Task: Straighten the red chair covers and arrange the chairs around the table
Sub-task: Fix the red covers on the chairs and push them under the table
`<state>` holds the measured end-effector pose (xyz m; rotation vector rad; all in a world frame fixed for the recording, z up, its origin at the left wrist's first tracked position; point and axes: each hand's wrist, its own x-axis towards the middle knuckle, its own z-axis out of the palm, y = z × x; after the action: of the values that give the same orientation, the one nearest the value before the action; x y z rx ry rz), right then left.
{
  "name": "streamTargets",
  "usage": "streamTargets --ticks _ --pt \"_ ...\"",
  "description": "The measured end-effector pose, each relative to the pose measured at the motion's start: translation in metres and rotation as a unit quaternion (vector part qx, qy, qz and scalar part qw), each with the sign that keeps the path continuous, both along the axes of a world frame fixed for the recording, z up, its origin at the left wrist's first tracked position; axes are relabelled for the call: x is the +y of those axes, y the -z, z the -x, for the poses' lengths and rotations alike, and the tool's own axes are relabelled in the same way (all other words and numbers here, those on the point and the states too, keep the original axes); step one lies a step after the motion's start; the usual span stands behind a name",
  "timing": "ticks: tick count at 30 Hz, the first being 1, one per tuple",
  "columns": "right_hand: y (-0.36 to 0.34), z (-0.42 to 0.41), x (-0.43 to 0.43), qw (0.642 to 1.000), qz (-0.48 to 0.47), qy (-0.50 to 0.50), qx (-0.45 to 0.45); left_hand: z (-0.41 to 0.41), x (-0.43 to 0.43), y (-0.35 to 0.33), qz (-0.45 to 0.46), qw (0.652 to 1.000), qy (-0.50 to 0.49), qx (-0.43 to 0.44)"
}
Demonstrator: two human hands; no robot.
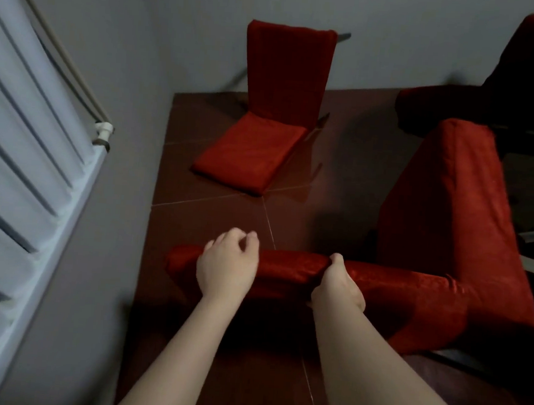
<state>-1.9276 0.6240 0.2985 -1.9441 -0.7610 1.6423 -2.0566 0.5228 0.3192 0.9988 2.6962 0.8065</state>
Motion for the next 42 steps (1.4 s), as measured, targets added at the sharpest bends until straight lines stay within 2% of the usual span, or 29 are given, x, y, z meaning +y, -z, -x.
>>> streamTargets --ticks 2,3,5,6,7,9,10,11,14,16,18,20,21,23,24,26,31,42 --pt "-0.004 0.003 0.02 0.991 0.058 0.105 0.06 0.005 0.02 0.012 0.065 0.992 0.046 0.102" --pt "0.001 0.008 0.032 0.989 0.07 0.124 0.041 0.006 0.031 0.023 0.103 0.986 0.058 0.12" --pt "0.012 0.014 0.041 0.995 0.019 0.092 -0.029 0.009 0.044 0.039 0.138 0.975 0.069 0.16" --pt "0.009 0.014 0.036 0.997 -0.02 0.067 -0.016 0.012 0.05 0.046 0.143 0.97 0.076 0.18" --pt "0.017 0.015 0.04 0.996 -0.034 0.086 0.003 0.017 0.054 0.05 0.146 0.966 0.082 0.195" --pt "0.026 0.016 0.045 0.976 -0.017 0.215 0.025 0.024 0.057 0.053 0.133 0.967 0.089 0.197" --pt "0.021 0.02 0.044 0.972 0.003 0.236 0.008 0.026 0.056 0.053 0.128 0.965 0.09 0.209" --pt "0.009 0.021 0.041 0.979 0.04 0.201 0.009 0.027 0.056 0.054 0.128 0.965 0.091 0.209" --pt "0.006 0.018 0.019 0.991 0.034 0.127 -0.032 0.027 0.057 0.056 0.14 0.963 0.09 0.211" --pt "0.013 -0.001 0.01 0.997 0.025 0.067 0.006 0.028 0.058 0.056 0.141 0.963 0.093 0.212" --pt "0.007 -0.017 0.007 0.992 0.055 -0.098 0.057 0.028 0.057 0.055 0.144 0.961 0.093 0.215" --pt "-0.005 -0.025 0.014 0.958 0.055 -0.282 0.02 0.028 0.058 0.056 0.143 0.961 0.096 0.216" --pt "-0.01 -0.024 0.021 0.943 0.012 -0.332 -0.017 0.027 0.057 0.056 0.143 0.962 0.097 0.213" --pt "-0.019 -0.012 0.038 0.92 -0.127 -0.356 -0.104 0.028 0.057 0.057 0.141 0.962 0.097 0.214" --pt "-0.021 -0.004 0.048 0.897 -0.204 -0.352 -0.171 0.028 0.056 0.058 0.138 0.962 0.096 0.217" --pt "-0.02 0.005 0.061 0.822 -0.322 -0.34 -0.324 0.028 0.057 0.057 0.133 0.962 0.094 0.221" --pt "0.025 0.0 0.064 0.685 -0.386 -0.405 -0.467 0.027 0.056 0.058 0.126 0.962 0.087 0.228" --pt "0.028 -0.021 0.059 0.644 -0.431 -0.417 -0.475 -0.005 0.036 0.053 0.17 0.961 0.08 0.203"
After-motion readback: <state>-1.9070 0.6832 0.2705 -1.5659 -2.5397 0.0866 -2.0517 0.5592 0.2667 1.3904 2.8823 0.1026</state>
